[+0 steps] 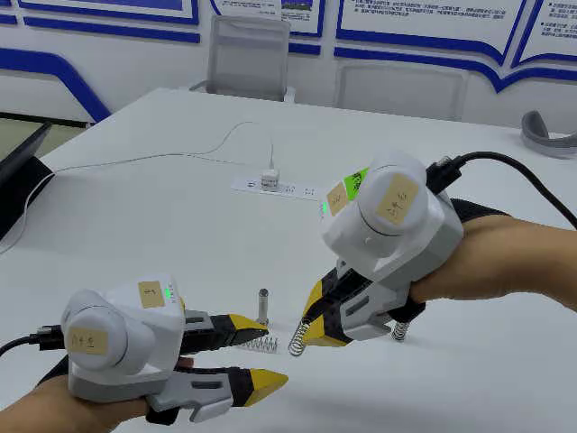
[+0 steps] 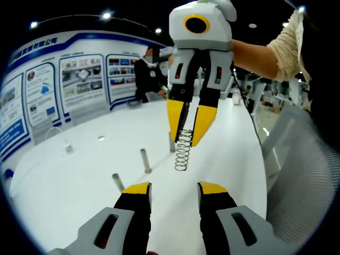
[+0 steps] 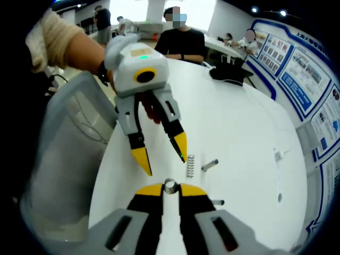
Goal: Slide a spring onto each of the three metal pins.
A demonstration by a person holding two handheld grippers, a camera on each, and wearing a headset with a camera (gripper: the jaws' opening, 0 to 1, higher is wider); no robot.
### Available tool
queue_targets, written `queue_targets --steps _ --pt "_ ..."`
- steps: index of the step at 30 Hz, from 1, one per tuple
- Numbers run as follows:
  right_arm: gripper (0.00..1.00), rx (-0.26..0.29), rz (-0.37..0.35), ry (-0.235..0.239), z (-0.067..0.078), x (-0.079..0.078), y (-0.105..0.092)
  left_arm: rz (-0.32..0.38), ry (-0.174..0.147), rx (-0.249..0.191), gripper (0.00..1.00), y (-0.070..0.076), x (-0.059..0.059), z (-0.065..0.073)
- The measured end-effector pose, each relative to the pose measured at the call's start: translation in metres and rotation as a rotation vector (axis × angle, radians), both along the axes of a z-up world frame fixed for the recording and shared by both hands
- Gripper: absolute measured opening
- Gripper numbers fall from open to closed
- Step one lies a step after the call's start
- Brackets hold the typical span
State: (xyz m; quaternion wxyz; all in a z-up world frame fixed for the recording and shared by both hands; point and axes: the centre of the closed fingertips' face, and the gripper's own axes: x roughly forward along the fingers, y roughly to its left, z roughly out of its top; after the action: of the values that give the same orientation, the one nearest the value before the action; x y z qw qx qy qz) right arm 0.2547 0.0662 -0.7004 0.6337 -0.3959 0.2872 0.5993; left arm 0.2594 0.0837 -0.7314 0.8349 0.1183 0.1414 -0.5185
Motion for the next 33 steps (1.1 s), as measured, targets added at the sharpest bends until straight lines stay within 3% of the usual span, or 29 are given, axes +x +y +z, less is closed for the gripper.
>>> queue_targets --steps 19,33 --pt "0.12 0.008 -0.077 -0.01 0.004 0.023 -0.021 0.125 0.023 -0.026 0.5 0.029 0.01 -0.007" --pt "0.12 -0.011 -0.175 -0.048 0.008 0.069 -0.04 0.167 0.03 -0.038 0.53 0.035 0.009 -0.012"
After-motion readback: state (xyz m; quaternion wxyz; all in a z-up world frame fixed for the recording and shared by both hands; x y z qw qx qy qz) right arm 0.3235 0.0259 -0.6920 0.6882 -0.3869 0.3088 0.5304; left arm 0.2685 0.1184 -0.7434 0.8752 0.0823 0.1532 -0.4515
